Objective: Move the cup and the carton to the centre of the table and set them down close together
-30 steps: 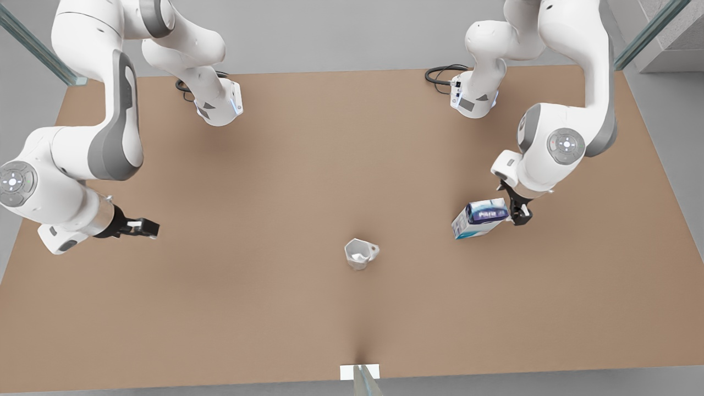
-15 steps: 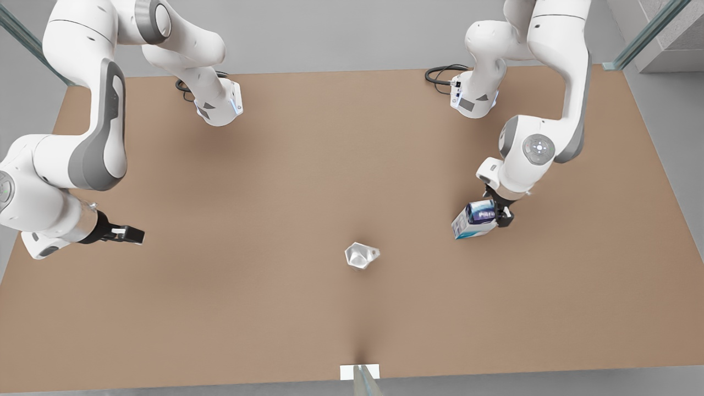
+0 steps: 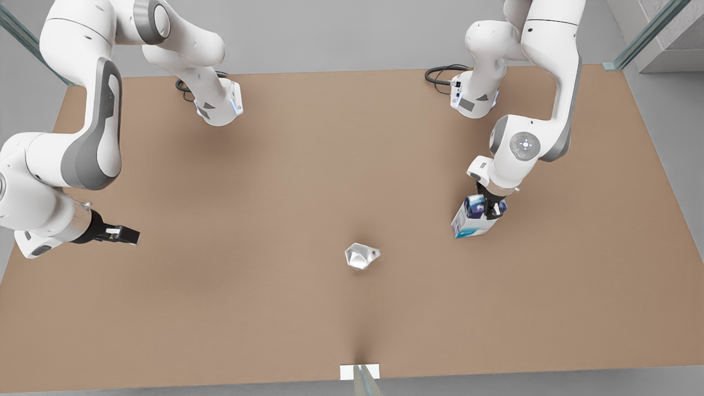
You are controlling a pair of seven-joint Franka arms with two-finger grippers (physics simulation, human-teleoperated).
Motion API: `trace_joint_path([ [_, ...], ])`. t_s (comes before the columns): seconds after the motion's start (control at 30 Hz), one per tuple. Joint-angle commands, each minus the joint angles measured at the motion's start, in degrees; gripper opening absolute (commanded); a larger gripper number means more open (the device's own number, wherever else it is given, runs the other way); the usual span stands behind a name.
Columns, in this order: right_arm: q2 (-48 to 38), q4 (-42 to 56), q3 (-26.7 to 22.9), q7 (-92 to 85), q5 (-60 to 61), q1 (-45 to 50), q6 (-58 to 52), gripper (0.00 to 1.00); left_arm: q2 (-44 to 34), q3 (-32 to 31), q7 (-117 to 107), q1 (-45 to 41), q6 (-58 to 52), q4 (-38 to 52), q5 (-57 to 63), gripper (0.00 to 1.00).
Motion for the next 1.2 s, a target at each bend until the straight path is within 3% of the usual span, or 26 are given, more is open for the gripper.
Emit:
trace_joint_path([
  [0.0,0.0,-0.1,0.0,0.0,0.0,0.0,0.0,1.00,0.0,0.0,0.1,0.1,-0.3,0.0,-0.8,0.37],
  [0.2,-0.1,0.4,-0.1,0.0,0.0,0.0,0.0,1.00,-3.1,-1.5,-1.0,0.1,-8.0,4.0,-0.8,0.37],
  [0.33,-0.1,0.3,0.0,0.0,0.0,0.0,0.0,1.00,-3.1,-9.9,-12.0,0.0,-17.7,11.6,-0.7,0.37],
  [0.57,0.1,0.4,0.0,0.0,0.1,0.0,0.1,1.00,1.9,-21.2,-25.4,-6.6,-17.7,16.8,-0.1,0.39],
  [1.17,0.0,0.8,0.1,0.4,0.6,0.2,0.0,1.00,19.0,-22.3,-41.8,-18.4,-15.0,27.9,11.0,0.39],
])
